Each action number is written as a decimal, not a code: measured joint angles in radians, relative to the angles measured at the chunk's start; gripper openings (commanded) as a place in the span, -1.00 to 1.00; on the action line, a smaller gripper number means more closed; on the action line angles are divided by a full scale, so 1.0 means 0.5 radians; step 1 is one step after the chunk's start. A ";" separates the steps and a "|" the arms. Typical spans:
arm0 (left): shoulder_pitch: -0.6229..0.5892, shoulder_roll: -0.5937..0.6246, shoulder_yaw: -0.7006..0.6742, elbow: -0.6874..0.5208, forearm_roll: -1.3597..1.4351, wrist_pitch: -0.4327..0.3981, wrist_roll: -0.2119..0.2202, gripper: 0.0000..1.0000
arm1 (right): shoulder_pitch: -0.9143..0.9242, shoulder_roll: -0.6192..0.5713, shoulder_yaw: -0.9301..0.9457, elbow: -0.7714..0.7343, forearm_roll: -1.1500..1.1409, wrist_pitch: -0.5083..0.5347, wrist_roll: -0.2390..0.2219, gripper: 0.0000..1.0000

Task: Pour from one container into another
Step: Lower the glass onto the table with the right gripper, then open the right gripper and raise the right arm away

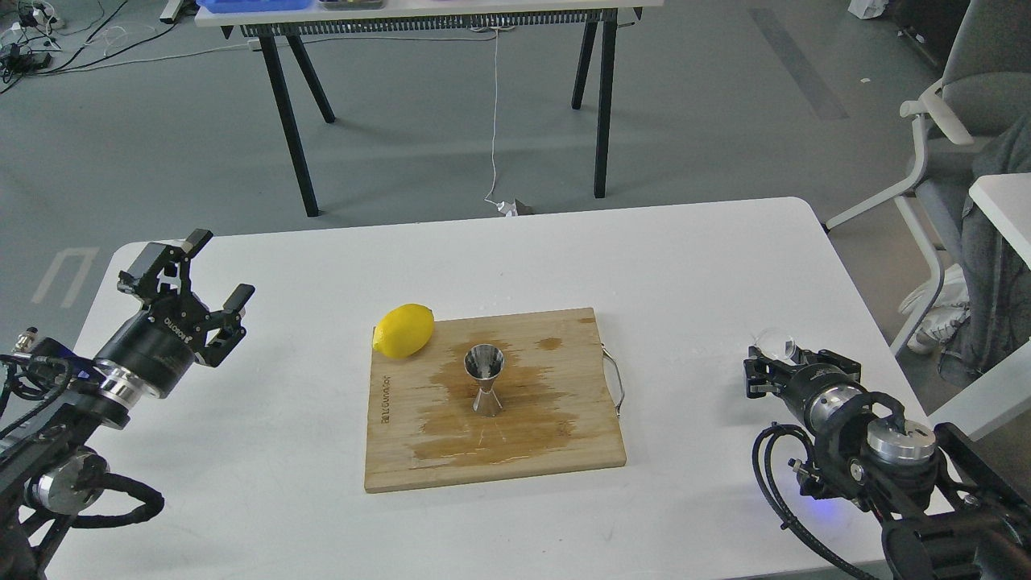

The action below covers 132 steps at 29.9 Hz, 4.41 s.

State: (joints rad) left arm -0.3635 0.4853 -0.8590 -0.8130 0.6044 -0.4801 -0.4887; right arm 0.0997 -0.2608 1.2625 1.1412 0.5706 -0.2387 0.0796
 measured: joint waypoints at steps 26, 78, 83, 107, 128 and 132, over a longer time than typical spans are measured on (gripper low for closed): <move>0.003 0.007 -0.003 -0.003 0.000 -0.017 0.000 0.98 | -0.005 0.031 0.000 0.003 0.000 0.001 0.000 0.94; -0.009 -0.003 0.000 -0.003 0.000 -0.006 0.000 0.98 | 0.001 0.019 -0.022 0.006 -0.025 0.027 0.009 0.36; -0.007 -0.003 0.000 -0.003 0.000 -0.006 0.000 0.97 | -0.002 0.017 -0.019 0.004 -0.025 0.024 0.010 0.52; -0.014 -0.003 0.000 -0.003 0.000 -0.003 0.000 0.98 | 0.003 0.002 0.071 0.088 -0.023 0.034 0.004 0.96; -0.019 0.008 0.000 0.003 0.000 -0.016 0.000 0.97 | 0.385 -0.474 -0.205 0.206 -0.516 0.748 -0.168 0.97; -0.019 0.009 0.000 -0.007 0.000 -0.017 0.000 0.98 | 0.421 -0.502 -0.253 0.087 -0.686 1.248 -0.171 0.97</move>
State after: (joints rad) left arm -0.3732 0.4900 -0.8591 -0.8165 0.6042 -0.4888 -0.4887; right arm 0.3103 -0.5118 1.1357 1.1846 0.2274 0.3850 -0.0060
